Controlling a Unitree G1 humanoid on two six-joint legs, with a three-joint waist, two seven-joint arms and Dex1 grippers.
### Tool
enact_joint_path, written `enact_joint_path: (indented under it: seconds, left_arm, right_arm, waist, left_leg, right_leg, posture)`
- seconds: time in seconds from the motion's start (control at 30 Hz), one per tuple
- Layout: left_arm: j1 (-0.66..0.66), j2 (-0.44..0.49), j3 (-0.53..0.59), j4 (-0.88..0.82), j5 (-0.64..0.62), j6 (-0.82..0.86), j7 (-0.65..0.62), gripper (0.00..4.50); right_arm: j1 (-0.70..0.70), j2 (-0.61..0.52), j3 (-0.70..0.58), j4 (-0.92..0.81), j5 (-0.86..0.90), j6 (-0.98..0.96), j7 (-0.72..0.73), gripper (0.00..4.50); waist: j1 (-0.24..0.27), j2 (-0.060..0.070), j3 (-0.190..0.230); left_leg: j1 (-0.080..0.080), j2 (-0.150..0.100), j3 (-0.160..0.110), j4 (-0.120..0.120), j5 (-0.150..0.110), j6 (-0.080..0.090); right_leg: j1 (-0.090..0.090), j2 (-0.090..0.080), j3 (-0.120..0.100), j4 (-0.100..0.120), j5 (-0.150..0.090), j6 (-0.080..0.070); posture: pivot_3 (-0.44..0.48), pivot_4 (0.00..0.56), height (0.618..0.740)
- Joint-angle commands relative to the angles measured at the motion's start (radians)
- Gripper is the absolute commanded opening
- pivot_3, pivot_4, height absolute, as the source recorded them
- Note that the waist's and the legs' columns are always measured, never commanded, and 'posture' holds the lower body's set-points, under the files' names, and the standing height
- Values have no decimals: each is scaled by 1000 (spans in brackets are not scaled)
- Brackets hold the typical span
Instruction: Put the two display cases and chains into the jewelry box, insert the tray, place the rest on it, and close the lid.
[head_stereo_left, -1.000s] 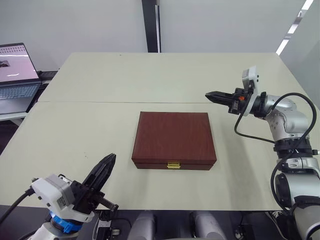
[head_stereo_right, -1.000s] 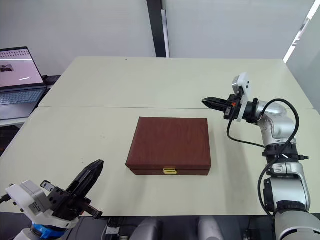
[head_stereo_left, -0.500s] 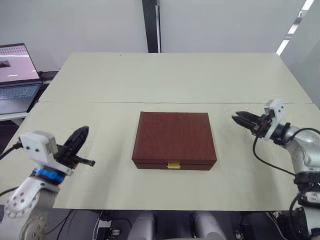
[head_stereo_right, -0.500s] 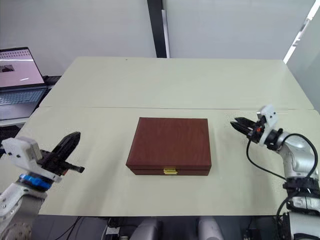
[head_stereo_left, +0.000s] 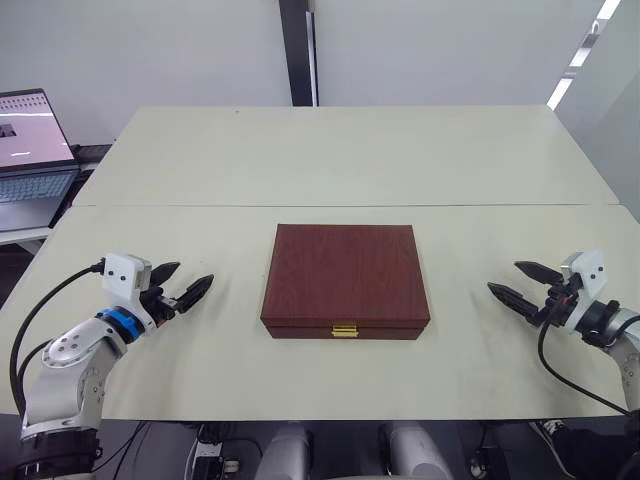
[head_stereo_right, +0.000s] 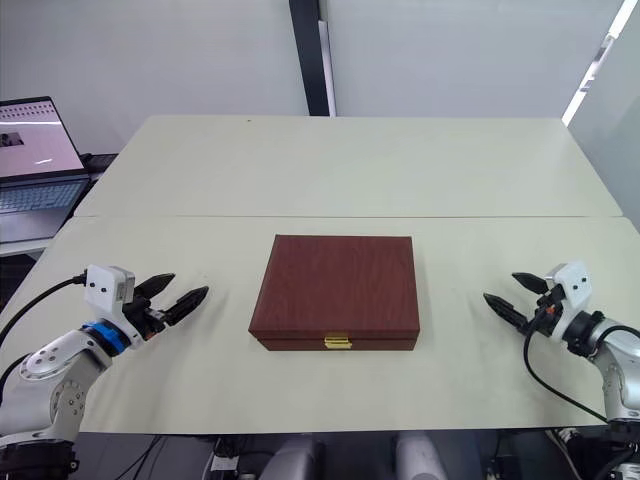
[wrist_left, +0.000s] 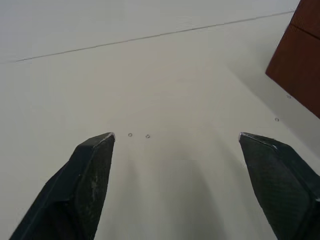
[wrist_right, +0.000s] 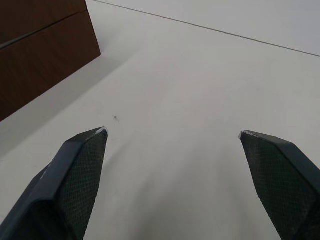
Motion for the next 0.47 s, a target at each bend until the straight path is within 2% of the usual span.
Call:
enact_joint_path:
  seconds: [0.03, 0.47]
  left_arm:
    - [-26, 46, 18, 56, 37, -47, -46, 4473]
    - [-34, 68, 55, 69, 30, -32, -98, 4473]
  right_arm:
    - [2, -29, -29, -8, 26, -16, 19, 4500]
    - [-19, -47, -29, 30, 23, -33, 28, 4500]
  waist:
    - [0, 0, 0]
    - [2, 0, 0]
  left_leg:
    - [0, 0, 0, 0, 0, 0]
    - [0, 0, 0, 0, 0, 0]
  right_leg:
    - [0, 0, 0, 0, 0, 0]
    - [0, -1, 0, 0, 0, 0]
  posture:
    - [0, 150, 740]
    - [0, 150, 740]
